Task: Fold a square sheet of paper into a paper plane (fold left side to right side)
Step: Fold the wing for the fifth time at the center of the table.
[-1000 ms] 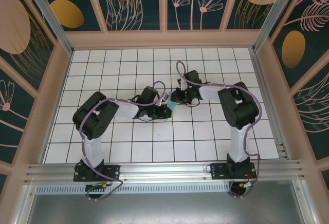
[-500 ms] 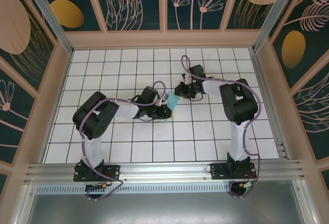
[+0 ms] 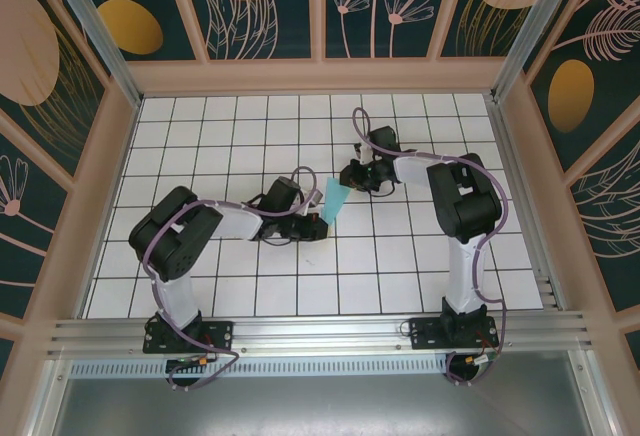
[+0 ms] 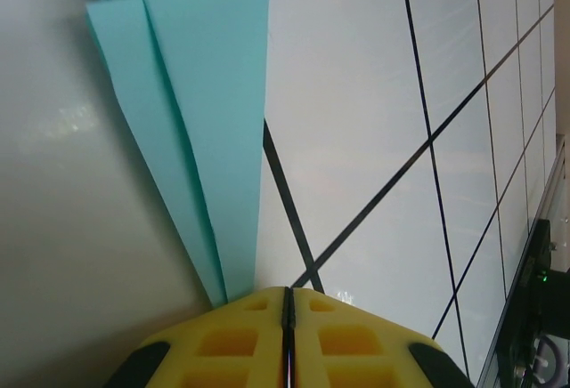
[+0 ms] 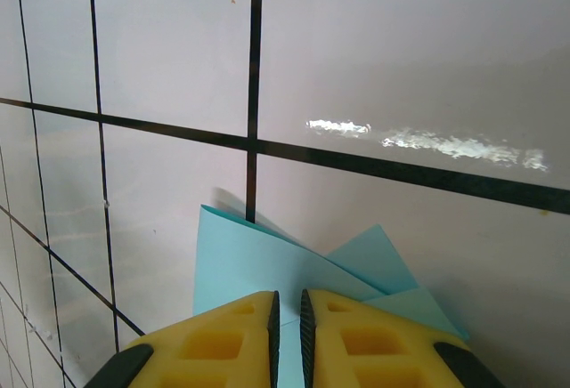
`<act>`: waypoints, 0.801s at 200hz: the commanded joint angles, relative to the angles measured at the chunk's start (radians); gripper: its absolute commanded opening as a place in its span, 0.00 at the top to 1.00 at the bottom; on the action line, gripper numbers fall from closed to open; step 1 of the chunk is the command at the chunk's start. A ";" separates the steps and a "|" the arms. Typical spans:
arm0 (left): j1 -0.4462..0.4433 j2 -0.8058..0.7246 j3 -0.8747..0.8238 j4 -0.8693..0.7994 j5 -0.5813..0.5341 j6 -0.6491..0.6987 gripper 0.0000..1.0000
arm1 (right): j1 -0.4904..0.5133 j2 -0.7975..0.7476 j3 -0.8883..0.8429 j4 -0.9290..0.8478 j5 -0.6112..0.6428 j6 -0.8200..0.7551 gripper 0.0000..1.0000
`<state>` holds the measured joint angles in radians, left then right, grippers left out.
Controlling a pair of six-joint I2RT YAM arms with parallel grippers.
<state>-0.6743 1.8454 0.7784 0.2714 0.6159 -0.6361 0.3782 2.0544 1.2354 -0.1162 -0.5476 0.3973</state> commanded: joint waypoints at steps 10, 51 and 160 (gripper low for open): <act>-0.043 0.012 -0.047 -0.213 0.035 0.025 0.88 | -0.015 0.048 -0.001 0.016 0.073 -0.023 0.81; -0.043 -0.019 -0.081 -0.169 0.026 -0.010 0.88 | -0.013 0.045 -0.002 0.016 0.072 -0.021 0.80; 0.008 -0.004 0.234 -0.257 0.033 0.051 0.85 | 0.002 0.043 -0.002 0.021 0.061 -0.016 0.80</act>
<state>-0.6830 1.7508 0.9565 0.0654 0.6563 -0.6266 0.3794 2.0560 1.2354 -0.1085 -0.5472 0.3977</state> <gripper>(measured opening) 0.145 0.197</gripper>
